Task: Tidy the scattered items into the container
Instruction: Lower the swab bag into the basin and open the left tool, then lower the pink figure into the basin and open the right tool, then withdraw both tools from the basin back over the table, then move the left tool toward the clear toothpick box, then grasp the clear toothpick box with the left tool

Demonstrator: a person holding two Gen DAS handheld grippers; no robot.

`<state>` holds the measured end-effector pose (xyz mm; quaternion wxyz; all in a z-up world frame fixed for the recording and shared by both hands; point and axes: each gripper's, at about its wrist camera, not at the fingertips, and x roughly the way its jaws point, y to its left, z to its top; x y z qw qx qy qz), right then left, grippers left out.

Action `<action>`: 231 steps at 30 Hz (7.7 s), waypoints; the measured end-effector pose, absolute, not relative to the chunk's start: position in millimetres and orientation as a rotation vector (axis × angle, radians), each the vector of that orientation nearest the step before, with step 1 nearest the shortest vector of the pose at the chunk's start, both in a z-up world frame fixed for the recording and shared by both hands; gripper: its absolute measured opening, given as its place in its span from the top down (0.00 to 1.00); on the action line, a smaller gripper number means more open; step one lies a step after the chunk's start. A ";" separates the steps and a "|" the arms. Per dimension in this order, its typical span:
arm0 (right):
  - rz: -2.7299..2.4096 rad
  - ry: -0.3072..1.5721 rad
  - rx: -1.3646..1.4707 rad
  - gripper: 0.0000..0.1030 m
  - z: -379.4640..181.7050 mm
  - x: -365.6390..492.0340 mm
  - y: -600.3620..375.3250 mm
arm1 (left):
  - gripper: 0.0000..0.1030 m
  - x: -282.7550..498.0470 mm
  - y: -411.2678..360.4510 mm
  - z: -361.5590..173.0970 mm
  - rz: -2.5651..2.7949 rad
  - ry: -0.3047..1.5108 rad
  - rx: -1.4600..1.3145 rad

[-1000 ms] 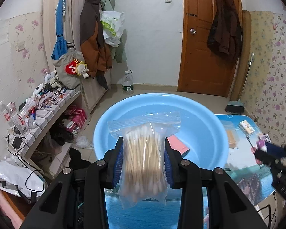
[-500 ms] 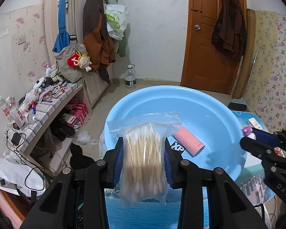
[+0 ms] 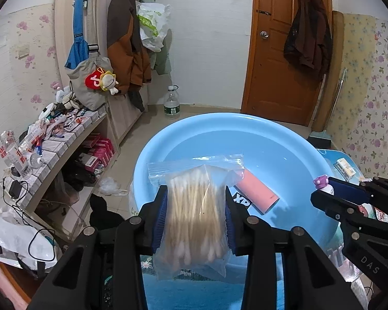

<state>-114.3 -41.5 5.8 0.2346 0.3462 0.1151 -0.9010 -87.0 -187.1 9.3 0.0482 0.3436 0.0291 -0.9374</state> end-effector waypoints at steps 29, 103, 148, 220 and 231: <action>-2.477 0.310 0.981 0.77 -2.8 -128.7 -40.6 | 0.42 -110.7 -146.9 -2.2 -2.933 -0.083 1.113; -2.654 0.034 0.816 0.09 57.8 -16.1 87.7 | 0.00 -4.1 -121.3 36.5 -2.936 0.087 0.907; -2.886 -0.202 0.866 0.08 30.0 30.2 172.7 | 0.00 14.1 -34.7 21.3 -2.991 0.002 0.979; -3.073 -0.206 0.868 0.08 59.4 -79.9 280.2 | 0.00 -123.6 87.2 -9.6 -3.068 -0.133 1.179; -3.083 -0.193 0.935 0.08 39.7 -115.1 288.3 | 0.00 -181.6 85.5 -36.3 -2.971 0.013 1.272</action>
